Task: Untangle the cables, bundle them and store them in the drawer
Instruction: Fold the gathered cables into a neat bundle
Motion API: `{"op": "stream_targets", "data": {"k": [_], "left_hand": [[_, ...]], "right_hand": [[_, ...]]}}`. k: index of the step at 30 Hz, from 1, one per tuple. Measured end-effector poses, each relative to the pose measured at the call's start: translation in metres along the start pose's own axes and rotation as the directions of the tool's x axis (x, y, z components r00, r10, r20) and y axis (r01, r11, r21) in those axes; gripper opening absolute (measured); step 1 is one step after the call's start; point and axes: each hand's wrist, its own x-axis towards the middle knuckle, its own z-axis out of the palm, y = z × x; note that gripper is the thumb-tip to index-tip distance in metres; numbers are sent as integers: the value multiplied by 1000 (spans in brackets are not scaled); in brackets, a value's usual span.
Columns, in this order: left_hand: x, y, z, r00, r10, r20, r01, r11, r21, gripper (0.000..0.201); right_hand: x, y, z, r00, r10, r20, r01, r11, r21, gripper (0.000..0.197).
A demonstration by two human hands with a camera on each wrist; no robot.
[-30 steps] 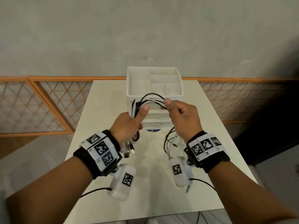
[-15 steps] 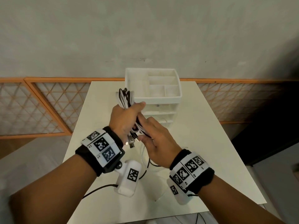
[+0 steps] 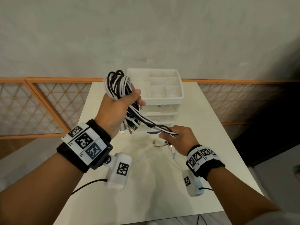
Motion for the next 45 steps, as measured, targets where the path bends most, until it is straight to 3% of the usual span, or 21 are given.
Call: {"op": "stream_targets", "data": {"k": [2,3,6,9,11,12,14,15,17,21,24,26,29,31,34,36,39,42,45], "left_hand": [[1,4,-1,998,40,54,-40,999,11,6],[1,4,-1,996,49,70,-50,998,22,4],[2,4,-1,992,62,109,-69,995,69,6],[0,3,4,984,67,163,-92,985,147,7],[-2,1,10,977,82,195,-122,971,203,10],[-3,0,13,975,90,202,-136,965,225,10],[-4,-1,16,972,114,206,-166,953,254,11],[-4,-1,15,970,123,211,-178,949,262,10],[-5,-2,12,966,116,232,-178,948,265,10],[-12,-9,4,966,33,256,-102,960,260,18],[-13,-10,0,968,34,249,-110,948,299,26],[-11,-8,-1,974,54,222,-122,945,305,22],[-7,-1,-2,979,102,178,-152,942,299,18],[-4,4,-6,976,111,189,-165,940,298,22],[-6,2,-10,948,-44,314,-104,891,441,23],[-11,-8,-7,894,-214,393,-44,833,552,23],[-18,-27,4,838,-384,388,7,718,696,26],[-24,-44,15,830,-442,341,38,653,756,24],[-25,-57,22,879,-423,222,96,612,785,26]], "right_hand": [[3,4,-6,1000,4,-1,-4,993,-121,15],[2,2,-9,1000,-10,23,14,983,-181,18],[0,-3,-16,985,-64,159,91,981,-171,86],[-2,-26,-11,947,-235,219,261,961,-96,104],[-1,-39,4,919,-364,155,389,900,-197,90],[0,-41,12,909,-395,132,415,885,-212,74],[-3,-42,27,921,-372,117,384,917,-111,33],[-6,-42,32,940,-316,124,322,946,-26,22],[-10,-37,37,966,-217,138,213,976,42,19],[-10,-29,34,950,-271,156,273,962,11,5],[-10,-28,29,916,-385,110,384,923,32,17],[-9,-29,28,893,-439,101,438,898,33,11],[-5,-18,29,915,-373,150,380,925,-16,10],[-4,-5,23,955,-239,173,263,956,-130,7],[-3,7,11,987,-33,156,65,976,-207,23],[0,4,6,998,-33,48,42,980,-195,43],[6,-12,-1,995,-63,-76,47,979,-196,38],[7,-31,-6,998,-7,-60,-8,967,-255,31],[8,-44,-8,995,23,-94,-49,959,-280,28]]}}
